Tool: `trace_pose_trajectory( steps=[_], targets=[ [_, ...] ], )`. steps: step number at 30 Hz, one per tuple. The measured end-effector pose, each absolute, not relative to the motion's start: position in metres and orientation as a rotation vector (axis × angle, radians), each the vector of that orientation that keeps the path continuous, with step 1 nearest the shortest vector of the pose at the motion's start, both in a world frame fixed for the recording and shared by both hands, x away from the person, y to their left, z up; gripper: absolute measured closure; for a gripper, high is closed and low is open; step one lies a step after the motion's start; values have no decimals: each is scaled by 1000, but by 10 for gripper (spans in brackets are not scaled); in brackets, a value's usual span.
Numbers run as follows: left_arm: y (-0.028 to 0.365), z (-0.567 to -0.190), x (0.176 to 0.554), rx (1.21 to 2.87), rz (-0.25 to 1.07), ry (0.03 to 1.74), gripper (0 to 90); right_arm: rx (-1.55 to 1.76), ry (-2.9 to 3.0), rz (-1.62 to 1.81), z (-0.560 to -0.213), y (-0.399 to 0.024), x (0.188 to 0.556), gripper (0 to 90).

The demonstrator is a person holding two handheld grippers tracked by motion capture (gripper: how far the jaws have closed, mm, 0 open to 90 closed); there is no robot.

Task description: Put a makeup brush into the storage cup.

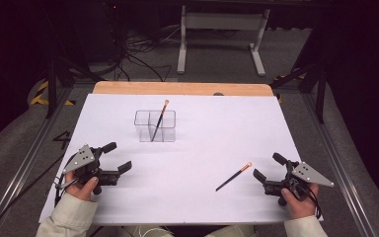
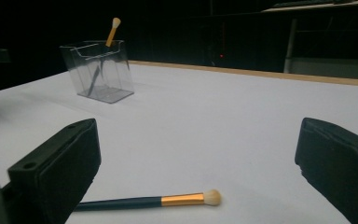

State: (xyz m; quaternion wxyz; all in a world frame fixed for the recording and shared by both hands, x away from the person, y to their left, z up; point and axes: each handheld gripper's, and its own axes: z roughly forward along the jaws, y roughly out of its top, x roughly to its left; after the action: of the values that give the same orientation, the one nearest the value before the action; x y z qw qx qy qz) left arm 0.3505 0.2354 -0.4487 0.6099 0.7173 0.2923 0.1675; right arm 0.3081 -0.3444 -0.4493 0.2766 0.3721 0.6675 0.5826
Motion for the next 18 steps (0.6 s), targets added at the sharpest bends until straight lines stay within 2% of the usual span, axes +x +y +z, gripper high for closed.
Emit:
trace_pose_trajectory(
  steps=[18],
  targets=[
    [236, -449, 349, 1668, 409, 680, 43, 1011, 1803, 1561, -440, -338, 309, 16]
  ],
)
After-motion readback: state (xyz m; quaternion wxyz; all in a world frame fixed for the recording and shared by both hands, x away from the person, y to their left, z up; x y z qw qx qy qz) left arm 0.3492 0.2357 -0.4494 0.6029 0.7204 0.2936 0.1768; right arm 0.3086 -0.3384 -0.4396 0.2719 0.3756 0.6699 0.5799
